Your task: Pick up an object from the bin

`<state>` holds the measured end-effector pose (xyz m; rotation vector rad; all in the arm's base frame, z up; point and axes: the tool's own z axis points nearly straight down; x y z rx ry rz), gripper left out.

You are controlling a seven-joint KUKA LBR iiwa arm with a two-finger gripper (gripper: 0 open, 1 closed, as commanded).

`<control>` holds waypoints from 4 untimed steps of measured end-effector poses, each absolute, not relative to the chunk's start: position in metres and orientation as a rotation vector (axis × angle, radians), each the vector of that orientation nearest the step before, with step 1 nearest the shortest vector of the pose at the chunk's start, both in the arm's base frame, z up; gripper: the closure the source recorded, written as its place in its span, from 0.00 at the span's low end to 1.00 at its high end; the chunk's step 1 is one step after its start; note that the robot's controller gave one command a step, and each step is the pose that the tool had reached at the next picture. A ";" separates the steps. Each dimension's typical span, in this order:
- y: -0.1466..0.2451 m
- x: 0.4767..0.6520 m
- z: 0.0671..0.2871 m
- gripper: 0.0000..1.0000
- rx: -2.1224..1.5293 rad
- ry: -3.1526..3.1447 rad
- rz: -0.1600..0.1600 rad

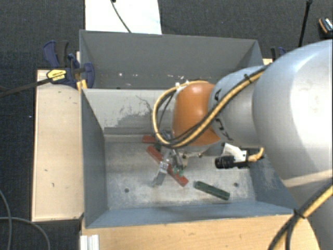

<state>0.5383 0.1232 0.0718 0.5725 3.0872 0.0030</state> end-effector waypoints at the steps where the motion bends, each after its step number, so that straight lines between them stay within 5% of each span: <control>1: 0.123 0.539 0.073 1.00 0.579 3.084 0.005; 2: 0.119 0.522 0.142 1.00 0.664 3.063 0.006; 3: 0.119 0.521 0.138 0.00 0.669 3.068 0.002; 4: 0.126 0.532 0.067 0.00 0.703 3.065 -0.002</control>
Offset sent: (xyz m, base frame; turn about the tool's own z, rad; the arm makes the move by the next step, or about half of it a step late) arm 0.0000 0.0000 0.0000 0.0000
